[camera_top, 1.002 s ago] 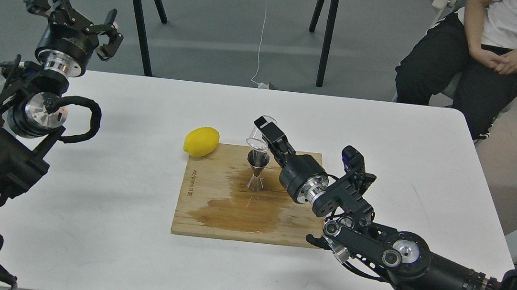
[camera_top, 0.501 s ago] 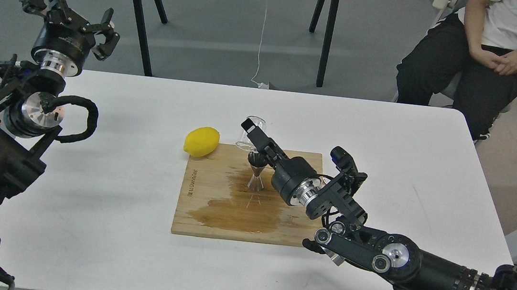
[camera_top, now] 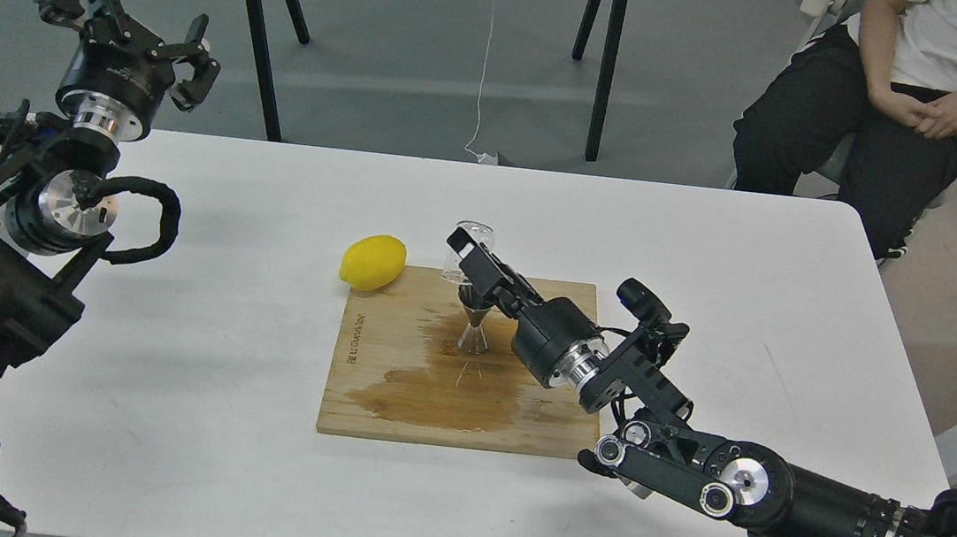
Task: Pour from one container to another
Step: 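Carry the glass back with the right gripper and set it down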
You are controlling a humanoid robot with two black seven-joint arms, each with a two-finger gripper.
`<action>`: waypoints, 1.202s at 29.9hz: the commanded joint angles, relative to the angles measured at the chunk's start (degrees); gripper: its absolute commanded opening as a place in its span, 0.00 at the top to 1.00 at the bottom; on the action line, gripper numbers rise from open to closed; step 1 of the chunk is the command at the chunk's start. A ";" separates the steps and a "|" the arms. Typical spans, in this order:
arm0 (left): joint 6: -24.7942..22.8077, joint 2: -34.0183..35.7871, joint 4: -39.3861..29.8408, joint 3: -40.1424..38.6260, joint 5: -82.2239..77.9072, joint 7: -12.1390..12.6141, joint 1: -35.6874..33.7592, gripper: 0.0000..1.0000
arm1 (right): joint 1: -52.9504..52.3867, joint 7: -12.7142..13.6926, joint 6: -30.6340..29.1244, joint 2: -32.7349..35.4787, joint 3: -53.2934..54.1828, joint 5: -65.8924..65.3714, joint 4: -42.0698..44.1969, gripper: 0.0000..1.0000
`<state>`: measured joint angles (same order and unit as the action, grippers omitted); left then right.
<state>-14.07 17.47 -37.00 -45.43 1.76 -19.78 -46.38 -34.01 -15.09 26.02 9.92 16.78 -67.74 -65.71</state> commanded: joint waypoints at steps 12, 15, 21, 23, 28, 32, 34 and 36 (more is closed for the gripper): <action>0.18 0.10 -0.09 -0.01 0.09 0.00 -0.03 0.00 | 1.22 -0.03 -0.09 2.56 5.53 4.53 -3.62 0.69; 0.18 0.19 -0.09 -0.01 0.09 0.00 -0.03 0.00 | 1.31 1.20 -0.53 3.70 8.61 13.92 -6.87 0.69; 0.36 -0.07 -0.09 0.07 0.09 0.00 -0.03 0.00 | 3.24 4.46 -0.70 10.37 15.72 31.15 -13.38 0.69; 0.45 -0.34 -0.09 0.16 0.09 0.00 -0.03 0.00 | 4.82 4.72 -0.97 12.83 18.45 37.65 -15.05 0.69; 0.54 -0.69 -0.18 0.16 0.09 0.00 -0.03 0.00 | 11.31 4.98 -3.24 16.71 28.45 54.08 -18.31 0.68; 0.45 0.01 -0.18 0.34 0.09 0.00 -0.03 0.00 | 18.61 7.70 -9.30 16.71 38.74 67.37 -17.70 0.68; 0.36 0.10 -0.18 0.43 0.09 0.00 -0.03 0.00 | 21.34 9.90 -12.12 16.54 42.44 72.12 -16.73 0.68; 0.27 0.10 -0.18 0.34 0.09 0.00 -0.03 0.00 | 23.80 11.05 -14.14 15.84 45.69 76.07 -14.89 0.68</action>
<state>-13.63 17.49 -37.18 -45.02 1.83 -19.78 -46.41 -13.73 -6.00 14.97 26.49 57.76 2.41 -82.68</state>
